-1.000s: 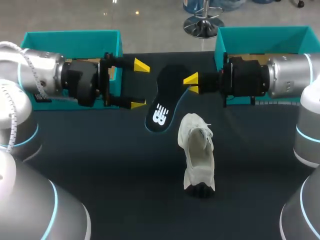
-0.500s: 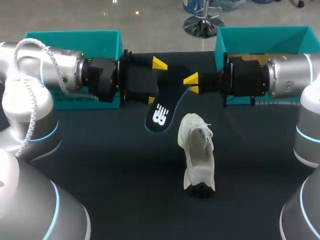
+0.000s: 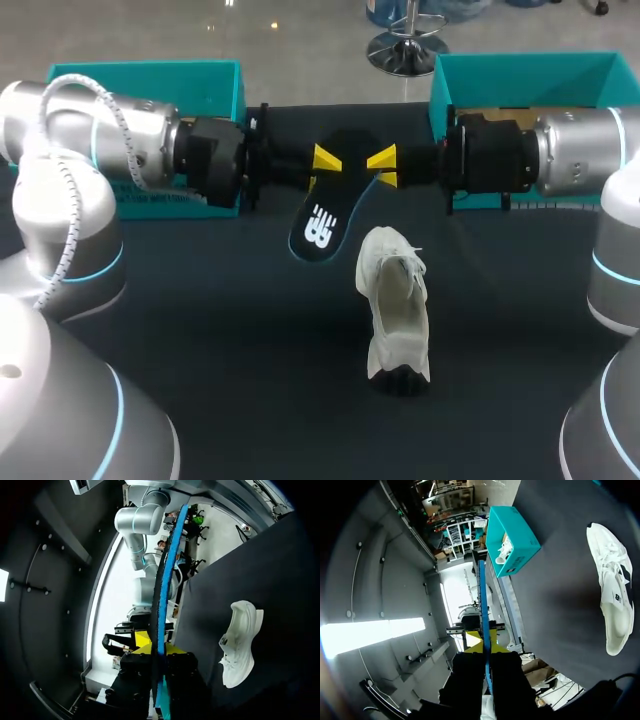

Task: Take the shoe out of the shoebox, open the shoe tongue, remove and reinsert the insole, then place the shoe into the shoebox

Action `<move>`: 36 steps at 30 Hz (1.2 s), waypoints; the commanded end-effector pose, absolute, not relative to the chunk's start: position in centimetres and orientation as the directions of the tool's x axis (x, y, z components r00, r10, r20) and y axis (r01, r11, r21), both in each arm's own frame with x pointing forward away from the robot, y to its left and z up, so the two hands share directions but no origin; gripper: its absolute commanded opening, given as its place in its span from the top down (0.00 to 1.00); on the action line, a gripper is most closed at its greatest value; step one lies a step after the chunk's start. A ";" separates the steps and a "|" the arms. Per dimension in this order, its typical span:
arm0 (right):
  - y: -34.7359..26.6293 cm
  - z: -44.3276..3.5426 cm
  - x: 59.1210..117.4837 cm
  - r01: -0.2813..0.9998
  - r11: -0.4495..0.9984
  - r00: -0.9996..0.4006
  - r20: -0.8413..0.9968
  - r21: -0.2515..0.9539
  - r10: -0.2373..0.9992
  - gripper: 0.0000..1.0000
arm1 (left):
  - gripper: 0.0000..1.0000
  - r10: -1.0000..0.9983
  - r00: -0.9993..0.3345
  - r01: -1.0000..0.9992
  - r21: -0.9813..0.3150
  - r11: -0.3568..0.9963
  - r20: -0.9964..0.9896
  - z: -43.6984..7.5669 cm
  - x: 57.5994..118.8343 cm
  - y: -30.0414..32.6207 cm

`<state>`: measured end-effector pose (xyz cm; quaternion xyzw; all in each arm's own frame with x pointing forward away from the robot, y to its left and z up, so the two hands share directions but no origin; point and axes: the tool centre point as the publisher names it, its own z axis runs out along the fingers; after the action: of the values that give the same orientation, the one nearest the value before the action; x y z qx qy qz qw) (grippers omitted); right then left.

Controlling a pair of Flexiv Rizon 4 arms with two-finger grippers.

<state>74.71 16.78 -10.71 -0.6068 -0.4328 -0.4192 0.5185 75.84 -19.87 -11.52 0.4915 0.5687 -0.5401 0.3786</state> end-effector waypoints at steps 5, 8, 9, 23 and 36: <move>16.8 -10.7 74.7 0.960 -0.090 0.275 0.957 -0.267 0.094 1.00 | 1.00 0.166 -0.249 0.964 -0.260 -0.049 -0.954 -11.8 76.0 -20.1; 16.8 -10.7 74.7 0.960 -0.090 0.275 0.957 -0.267 0.094 0.80 | 1.00 0.173 -0.257 0.962 -0.269 -0.049 -0.951 -11.9 75.9 -19.8; 16.7 -10.7 74.7 0.957 -0.114 0.277 0.956 -0.266 0.097 0.00 | 1.00 0.178 -0.259 0.961 -0.272 -0.050 -0.949 -11.9 75.9 -19.6; 10.9 -8.3 74.1 0.983 -0.095 0.180 0.900 -0.154 0.398 0.00 | 1.00 0.302 -0.318 0.929 -0.359 -0.092 -0.899 -12.5 75.4 -15.8; 8.3 -8.1 75.1 0.984 -0.098 0.180 0.789 -0.151 0.588 0.00 | 1.00 0.361 -0.272 0.926 -0.344 -0.153 -0.892 -12.2 73.5 -14.5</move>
<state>75.25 8.23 -8.53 -0.6673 -0.5568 -0.3176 0.3793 73.64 -14.81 -12.60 0.5409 0.5916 -0.5348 0.2674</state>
